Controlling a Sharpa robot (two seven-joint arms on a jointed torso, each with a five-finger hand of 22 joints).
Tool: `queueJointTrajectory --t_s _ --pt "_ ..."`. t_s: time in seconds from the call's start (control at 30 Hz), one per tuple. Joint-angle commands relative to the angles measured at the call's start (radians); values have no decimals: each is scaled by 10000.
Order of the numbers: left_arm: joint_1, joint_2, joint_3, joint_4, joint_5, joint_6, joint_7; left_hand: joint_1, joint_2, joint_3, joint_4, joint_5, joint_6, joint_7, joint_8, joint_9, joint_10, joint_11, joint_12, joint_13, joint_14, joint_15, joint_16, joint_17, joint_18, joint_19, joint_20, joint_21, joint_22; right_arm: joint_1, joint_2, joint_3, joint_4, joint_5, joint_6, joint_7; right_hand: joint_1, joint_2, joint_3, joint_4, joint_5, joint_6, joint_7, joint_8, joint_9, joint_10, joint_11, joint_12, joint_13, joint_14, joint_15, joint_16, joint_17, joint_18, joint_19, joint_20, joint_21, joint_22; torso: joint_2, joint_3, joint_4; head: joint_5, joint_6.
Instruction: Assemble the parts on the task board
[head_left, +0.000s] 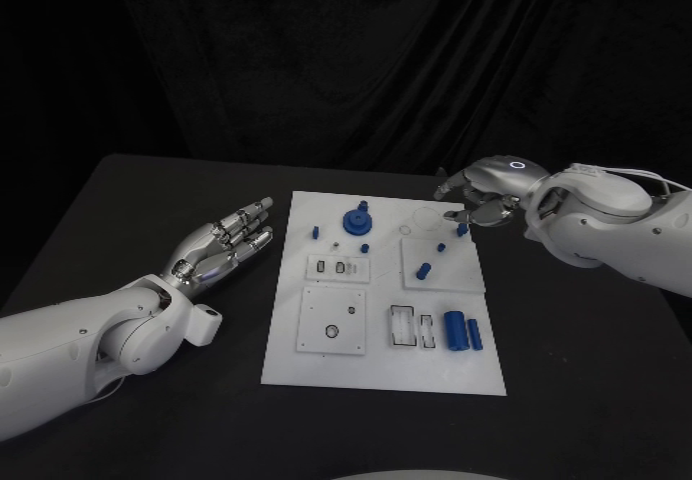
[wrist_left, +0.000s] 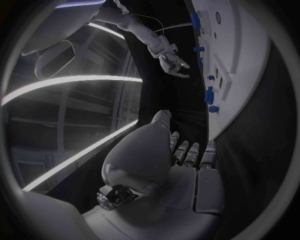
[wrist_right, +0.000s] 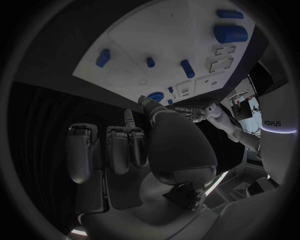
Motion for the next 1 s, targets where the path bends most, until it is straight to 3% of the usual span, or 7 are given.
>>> queueJointTrajectory --t_s 0.03,0.17,0.3,0.43,0.67,1.0 --pt "-17 61 7 2 -19 92 1051 -21 83 54 -4 43 7 74 49 11 3 51 31 8 -2 54 -35 -10 85 8 63 61 16 -72 -349 -15 78 -2 34 -310 -11 -112 -23 79 -8 35 23 -55 18 1043 -5 26 2634 1028 -50 29 2634 -196 758 -86 86 2469 -9 -28 27 10 -13" --pt "-24 79 7 -13 -19 107 1052 -21 83 54 -4 43 7 74 49 11 3 51 31 8 -2 54 -35 -10 85 8 63 61 16 -146 -606 -29 -7 -2 -23 -324 -13 -167 -90 168 -8 -9 19 -77 25 1043 -2 26 2634 1028 -45 29 2634 -212 797 -83 148 2490 33 -6 17 9 -17" --pt "-33 105 7 -32 -19 122 1056 -24 85 57 -4 43 -6 75 47 9 -1 50 30 7 -4 56 -36 -11 85 8 64 61 16 -258 -716 -37 -194 -2 -48 -337 -4 -207 -136 235 -6 -101 12 -107 19 1043 -4 26 2634 1028 -46 29 2634 -214 802 -81 156 2493 59 5 63 -62 -30" --pt "-43 116 7 -39 -19 141 1058 -30 89 62 -2 43 1 76 47 10 -4 47 29 6 -4 60 -36 -11 85 6 66 59 14 -358 -674 -40 -378 -2 -39 -343 3 -221 -157 270 -4 -154 11 -119 15 1043 -6 26 2634 1028 -45 29 2634 -212 798 -81 149 2490 51 -8 115 -87 -53" --pt "-53 94 7 -30 -19 153 1055 -30 89 62 -2 43 1 76 47 10 -4 47 29 6 -4 60 -36 -11 85 6 66 59 14 -535 -489 -41 -649 -2 -15 -342 6 -238 -174 292 -5 -171 16 -116 17 1043 -3 26 2634 1028 -46 29 2634 -205 781 -80 122 2480 60 -13 100 -62 -69" --pt "-62 70 7 -30 -19 171 1047 -39 95 75 -4 44 -16 78 44 7 -8 44 28 5 -4 70 -36 -11 84 3 70 57 13 -675 -228 -42 -956 -2 -20 -451 29 -320 -278 440 -2 -11 77 -5 122 1043 44 26 2634 1028 -11 29 2634 -187 738 -59 53 2455 45 -23 127 -73 -132"
